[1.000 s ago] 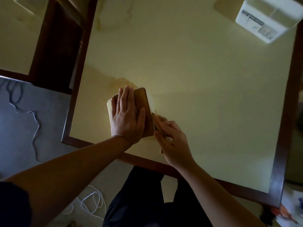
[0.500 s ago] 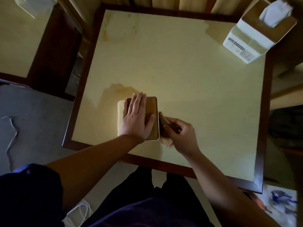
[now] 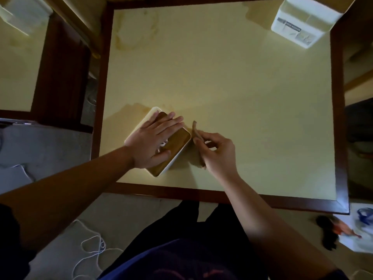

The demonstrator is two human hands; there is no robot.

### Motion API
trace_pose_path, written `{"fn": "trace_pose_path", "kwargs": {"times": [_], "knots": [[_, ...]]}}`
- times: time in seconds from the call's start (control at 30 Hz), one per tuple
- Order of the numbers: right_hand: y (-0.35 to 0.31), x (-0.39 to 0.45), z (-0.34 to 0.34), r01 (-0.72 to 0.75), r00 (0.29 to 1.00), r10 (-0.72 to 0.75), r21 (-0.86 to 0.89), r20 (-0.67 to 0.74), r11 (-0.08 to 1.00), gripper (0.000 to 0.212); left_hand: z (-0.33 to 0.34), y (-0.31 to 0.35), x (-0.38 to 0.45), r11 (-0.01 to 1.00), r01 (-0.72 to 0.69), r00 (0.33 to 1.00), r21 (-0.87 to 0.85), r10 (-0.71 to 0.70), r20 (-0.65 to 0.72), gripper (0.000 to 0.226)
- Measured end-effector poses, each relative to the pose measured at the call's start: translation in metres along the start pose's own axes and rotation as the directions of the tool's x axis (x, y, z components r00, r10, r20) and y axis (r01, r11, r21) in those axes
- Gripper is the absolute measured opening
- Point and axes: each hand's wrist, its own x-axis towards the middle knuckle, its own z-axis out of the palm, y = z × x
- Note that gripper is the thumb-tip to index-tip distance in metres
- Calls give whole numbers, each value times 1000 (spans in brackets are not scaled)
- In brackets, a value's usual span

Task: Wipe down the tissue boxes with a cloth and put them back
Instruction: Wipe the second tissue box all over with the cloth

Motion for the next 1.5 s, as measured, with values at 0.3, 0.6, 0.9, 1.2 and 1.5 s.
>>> {"fn": "trace_pose_path", "kwargs": {"times": [0.3, 0.6, 0.9, 1.2, 1.5], "knots": [[10, 5, 19, -11, 996, 3, 91, 93, 996, 23, 25, 53, -13, 744, 631, 720, -220, -667, -189, 93], [26, 17, 7, 6, 941, -42, 107, 337, 994, 50, 25, 37, -13, 818, 563, 791, -116, -574, -213, 92], [42, 5, 38, 81, 891, -90, 40, 444, 996, 56, 14, 19, -8, 893, 449, 881, -29, -448, -150, 91], [45, 16, 60, -8, 885, -92, 212, 457, 977, 68, 17, 16, -6, 899, 438, 891, 22, -431, -141, 101], [25, 106, 91, 35, 857, -96, 128, 507, 991, 65, 17, 15, -5, 897, 442, 891, 28, -435, -131, 103]]}}
